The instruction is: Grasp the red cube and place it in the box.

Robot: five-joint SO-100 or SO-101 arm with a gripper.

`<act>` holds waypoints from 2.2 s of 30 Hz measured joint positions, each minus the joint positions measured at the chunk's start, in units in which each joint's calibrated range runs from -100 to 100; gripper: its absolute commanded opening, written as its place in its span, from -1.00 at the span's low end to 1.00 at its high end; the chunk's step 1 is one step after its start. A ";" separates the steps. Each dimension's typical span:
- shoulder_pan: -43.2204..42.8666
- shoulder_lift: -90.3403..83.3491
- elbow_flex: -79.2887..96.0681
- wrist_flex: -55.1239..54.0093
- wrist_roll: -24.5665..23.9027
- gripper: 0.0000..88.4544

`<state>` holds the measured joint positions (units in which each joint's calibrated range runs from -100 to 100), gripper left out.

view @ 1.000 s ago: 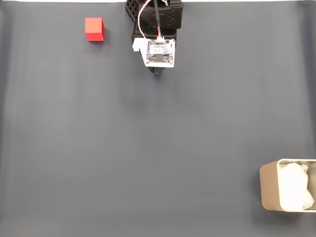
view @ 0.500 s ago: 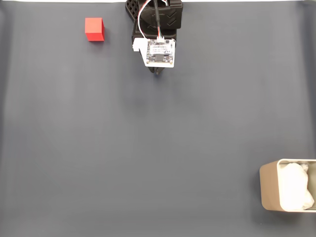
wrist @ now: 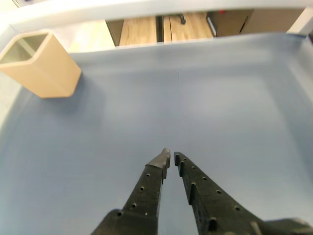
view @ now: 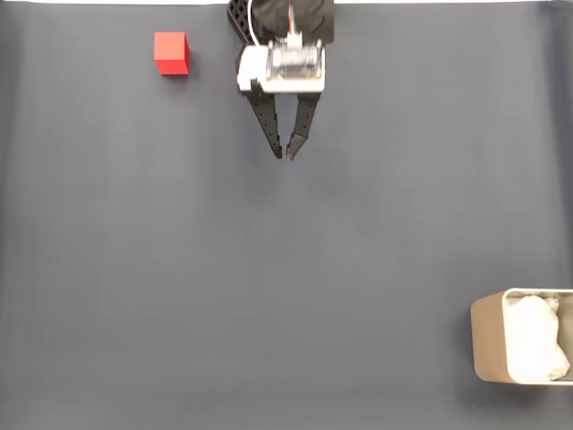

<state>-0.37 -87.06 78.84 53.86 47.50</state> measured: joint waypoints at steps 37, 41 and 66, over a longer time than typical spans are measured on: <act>4.15 33.61 -49.82 13.05 1.47 -1.00; 8.23 33.78 -49.82 14.48 1.27 -1.00; 36.35 35.08 -53.89 21.56 -1.66 -0.97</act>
<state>35.98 -51.98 24.95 75.42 45.84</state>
